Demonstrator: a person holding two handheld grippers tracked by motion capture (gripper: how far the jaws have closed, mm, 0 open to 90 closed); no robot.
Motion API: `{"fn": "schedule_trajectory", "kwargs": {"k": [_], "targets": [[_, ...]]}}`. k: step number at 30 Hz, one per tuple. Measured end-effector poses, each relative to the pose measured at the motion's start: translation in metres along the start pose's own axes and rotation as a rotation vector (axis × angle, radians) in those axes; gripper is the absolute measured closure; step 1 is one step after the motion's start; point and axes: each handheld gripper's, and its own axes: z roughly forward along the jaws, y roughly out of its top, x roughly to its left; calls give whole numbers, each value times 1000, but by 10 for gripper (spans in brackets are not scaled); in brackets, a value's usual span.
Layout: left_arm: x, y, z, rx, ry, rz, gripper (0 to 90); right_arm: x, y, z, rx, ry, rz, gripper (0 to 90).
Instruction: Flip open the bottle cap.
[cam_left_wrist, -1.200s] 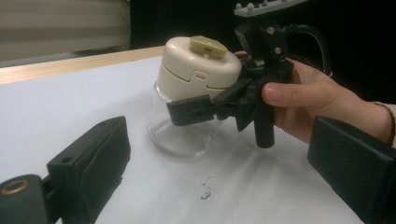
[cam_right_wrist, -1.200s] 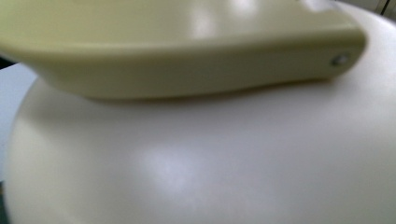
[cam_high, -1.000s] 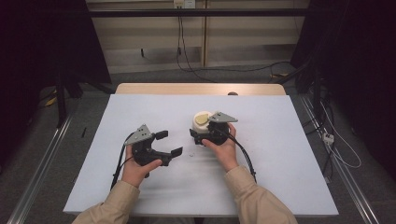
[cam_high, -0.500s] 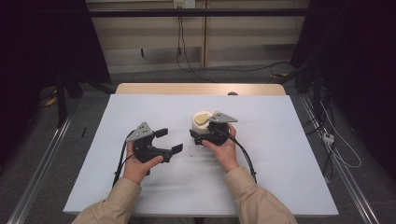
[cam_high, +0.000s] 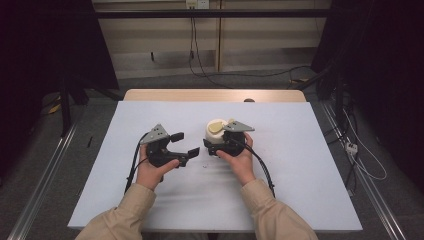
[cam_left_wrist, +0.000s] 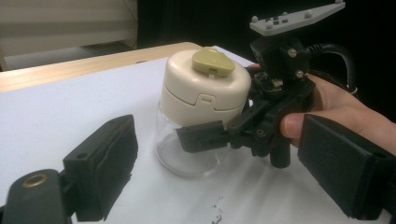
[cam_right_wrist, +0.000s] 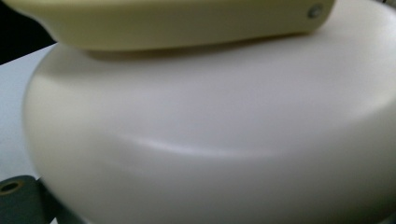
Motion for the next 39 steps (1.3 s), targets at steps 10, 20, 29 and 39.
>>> {"fn": "schedule_trajectory", "kwargs": {"k": [10,20,29,39], "targets": [[5,7,6,28,12,-2,322,0,0,0,2,1,0,39],[1,22,21,75,-21,13,616,0,-1,0,-3,-1,1,39],[-1,26,36,132,-34,28,889,0,0,-1,2,-2,0,40],[1,31,43,140,0,34,900,1,0,-1,-1,-7,-1,40]]}}
